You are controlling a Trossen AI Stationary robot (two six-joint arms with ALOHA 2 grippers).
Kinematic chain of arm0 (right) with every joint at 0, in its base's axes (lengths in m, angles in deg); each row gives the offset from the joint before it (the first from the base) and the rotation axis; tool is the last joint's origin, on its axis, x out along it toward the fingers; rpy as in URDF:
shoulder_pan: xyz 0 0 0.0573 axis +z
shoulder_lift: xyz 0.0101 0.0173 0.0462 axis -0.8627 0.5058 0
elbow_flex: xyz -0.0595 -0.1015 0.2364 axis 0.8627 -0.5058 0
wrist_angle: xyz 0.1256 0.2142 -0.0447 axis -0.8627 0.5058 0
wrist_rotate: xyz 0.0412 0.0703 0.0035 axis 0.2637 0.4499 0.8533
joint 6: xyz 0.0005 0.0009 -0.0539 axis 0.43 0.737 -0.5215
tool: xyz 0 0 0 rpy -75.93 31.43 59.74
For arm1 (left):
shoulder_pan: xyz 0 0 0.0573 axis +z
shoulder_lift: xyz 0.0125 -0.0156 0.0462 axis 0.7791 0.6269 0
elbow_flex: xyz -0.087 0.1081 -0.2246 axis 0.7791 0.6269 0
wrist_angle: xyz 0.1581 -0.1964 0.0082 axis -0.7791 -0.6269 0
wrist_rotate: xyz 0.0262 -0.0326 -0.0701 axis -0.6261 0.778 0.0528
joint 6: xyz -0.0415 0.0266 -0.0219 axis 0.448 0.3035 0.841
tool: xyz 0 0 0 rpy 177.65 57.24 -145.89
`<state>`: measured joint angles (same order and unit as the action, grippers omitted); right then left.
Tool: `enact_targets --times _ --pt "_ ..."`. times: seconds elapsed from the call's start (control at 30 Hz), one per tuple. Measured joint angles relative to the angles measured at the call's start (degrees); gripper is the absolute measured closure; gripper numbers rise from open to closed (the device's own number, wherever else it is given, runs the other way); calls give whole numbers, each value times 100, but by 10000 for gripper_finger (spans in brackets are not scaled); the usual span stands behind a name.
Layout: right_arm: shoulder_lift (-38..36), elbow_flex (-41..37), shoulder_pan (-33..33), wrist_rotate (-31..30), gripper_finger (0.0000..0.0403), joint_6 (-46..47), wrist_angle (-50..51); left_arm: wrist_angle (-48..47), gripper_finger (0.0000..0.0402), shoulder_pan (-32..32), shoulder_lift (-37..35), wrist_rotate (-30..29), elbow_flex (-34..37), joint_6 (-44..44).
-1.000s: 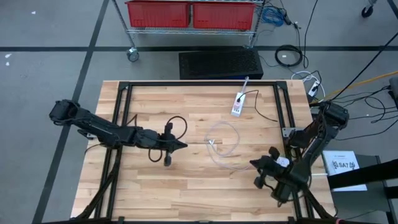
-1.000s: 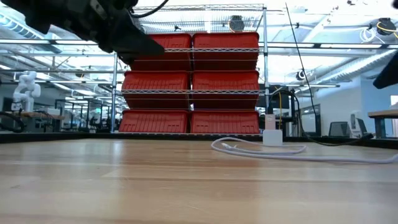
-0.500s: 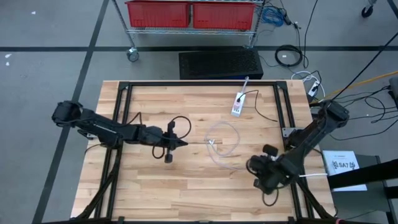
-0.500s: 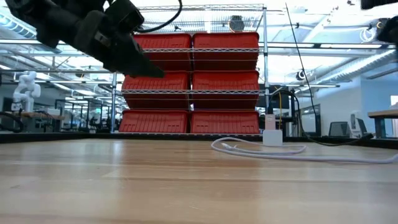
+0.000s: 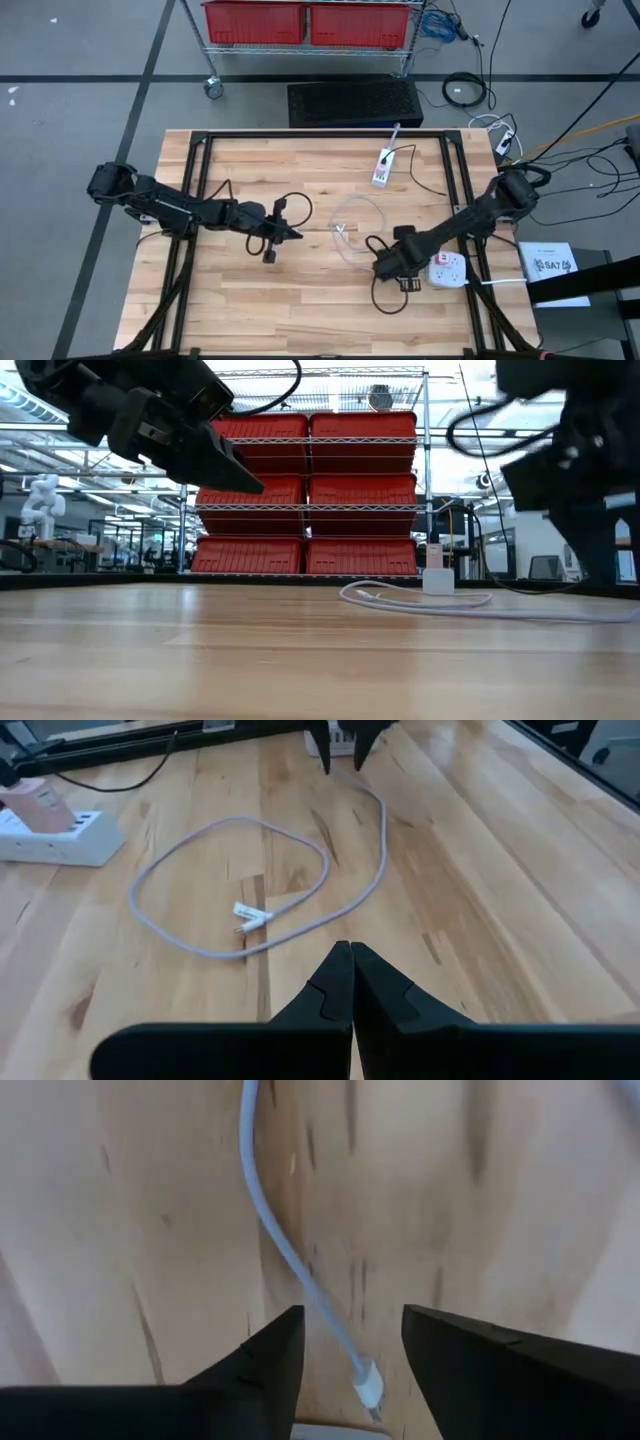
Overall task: Insert USB
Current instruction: Insert the white charger cable into the bottom right orange charger adapter
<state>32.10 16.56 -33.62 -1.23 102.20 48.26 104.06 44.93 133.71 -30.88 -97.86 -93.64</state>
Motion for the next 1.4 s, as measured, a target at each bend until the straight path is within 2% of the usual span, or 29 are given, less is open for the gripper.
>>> enact_targets --times 0.17,0.3,0.47,0.5,0.6,0.73,0.83,0.93,1.0,1.1,1.2,1.3,1.4 --pt "368 0 -147 299 253 -669 -181 -75 401 30 0 8 0 -148" --pt "579 22 -247 578 287 -958 -304 97 401 186 0 133 162 -173" --pt "646 17 -359 557 382 -1212 -492 1932 401 583 0 835 957 32" --pt "624 42 -394 548 391 -1226 -514 2364 401 673 0 966 1158 88" --pt "431 90 -560 322 396 -1189 -801 3705 401 978 0 1379 1704 220" --pt "-307 -18 -865 -509 401 -979 -2161 5152 401 1365 0 1834 2184 478" --pt "-871 -357 -1059 -793 402 -955 -3506 5684 401 1576 0 2281 2286 539" --pt "-1417 -784 -1263 -1381 402 -989 -4529 5853 401 1706 0 2626 2286 661" --pt "-1617 -1124 -1369 -1547 402 -955 -5126 5907 401 1766 -2 2688 2272 661" --pt "-1731 -1585 -1529 -1546 403 -1026 -6644 5801 401 1812 3 2696 2173 761" --pt "-1679 -1916 -1681 -1530 403 -1134 -7926 5185 398 1809 18 2695 1899 845" --pt "-1582 -1973 -1744 -1500 403 -1310 -8521 4377 382 1733 69 2653 1491 939" --pt "-1458 -1967 -1742 -1335 403 -1343 -8895 4038 351 1610 177 2655 1102 950"
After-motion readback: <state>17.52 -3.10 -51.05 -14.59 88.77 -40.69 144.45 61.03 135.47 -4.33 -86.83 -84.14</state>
